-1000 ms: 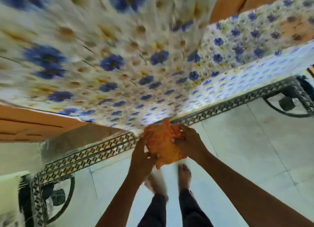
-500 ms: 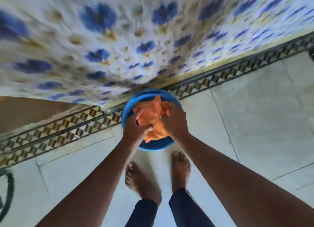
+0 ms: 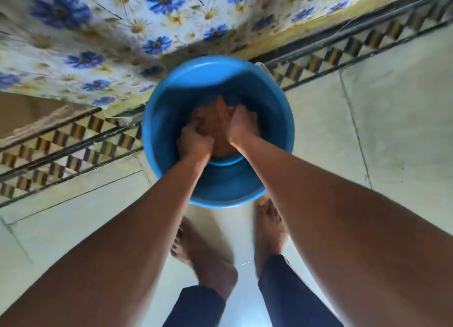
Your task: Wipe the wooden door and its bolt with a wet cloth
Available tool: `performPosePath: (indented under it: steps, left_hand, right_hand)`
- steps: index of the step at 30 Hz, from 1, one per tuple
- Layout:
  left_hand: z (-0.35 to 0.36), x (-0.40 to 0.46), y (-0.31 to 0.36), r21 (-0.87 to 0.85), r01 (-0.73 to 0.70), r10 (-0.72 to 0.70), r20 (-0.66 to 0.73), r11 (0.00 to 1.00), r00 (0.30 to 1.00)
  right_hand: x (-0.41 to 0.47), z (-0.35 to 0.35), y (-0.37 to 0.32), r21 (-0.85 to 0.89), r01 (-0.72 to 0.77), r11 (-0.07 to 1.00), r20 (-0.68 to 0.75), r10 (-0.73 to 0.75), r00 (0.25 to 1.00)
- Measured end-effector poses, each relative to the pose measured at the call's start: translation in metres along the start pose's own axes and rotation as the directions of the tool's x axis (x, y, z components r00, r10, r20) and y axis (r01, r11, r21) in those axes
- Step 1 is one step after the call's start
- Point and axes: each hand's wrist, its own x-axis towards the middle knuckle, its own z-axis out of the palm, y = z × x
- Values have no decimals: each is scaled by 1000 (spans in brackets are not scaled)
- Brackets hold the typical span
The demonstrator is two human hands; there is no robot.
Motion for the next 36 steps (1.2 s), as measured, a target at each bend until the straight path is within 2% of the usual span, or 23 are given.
performPosePath:
  steps: [3, 5, 7, 9, 11, 15, 18, 23, 25, 28, 32, 34, 36]
  left_hand:
    - [5, -10, -3, 181, -93, 113, -105, 979, 988]
    - [13, -12, -8, 204, -112, 135, -101, 973, 986]
    - [18, -7, -8, 183, -135, 146, -49, 974, 988]
    - [18, -6, -7, 210, -138, 131, 44, 968, 990]
    - [18, -7, -5, 186, -93, 82, 66, 978, 994]
    - [5, -26, 6, 71, -6, 2, 52, 997, 999]
    - [-16, -54, 14, -60, -34, 34, -6, 998, 999]
    - [-77, -141, 43, -251, -129, 115, -72, 959, 991]
    - [-114, -195, 62, -278, -201, 174, -117, 939, 978]
    - [-168, -278, 93, -305, -286, 242, -176, 908, 954]
    - [-246, -403, 147, -360, -341, 246, -284, 868, 927]
    - [-279, -461, 162, -438, -376, 261, -300, 817, 917]
    - [-314, -521, 168, -549, -420, 281, -323, 722, 904]
  right_hand:
    - [-11, -5, -1, -283, 94, 955, -92, -125, 988]
    - [-12, -4, -2, -360, 183, 915, -115, -238, 964]
    - [-7, 0, -3, -327, 254, 910, -45, -283, 958]
    - [-2, 1, -1, -267, 225, 937, 55, -219, 974]
    - [-1, -5, 0, -205, 180, 962, 111, -159, 981]
    - [-17, -24, -4, -82, 96, 992, 106, -88, 991]
    - [-50, -43, -9, 30, 88, 996, 39, -89, 995]
    - [-151, -102, -39, 289, 91, 953, -91, -68, 994]
    - [-207, -137, -57, 349, 125, 929, -130, -85, 988]
    - [-295, -191, -89, 365, 181, 913, -130, -142, 981]
    - [-426, -266, -134, 322, 310, 895, -129, -283, 950]
    - [-483, -294, -149, 276, 385, 880, -164, -352, 922]
    - [-538, -320, -163, 254, 445, 859, -221, -397, 891]
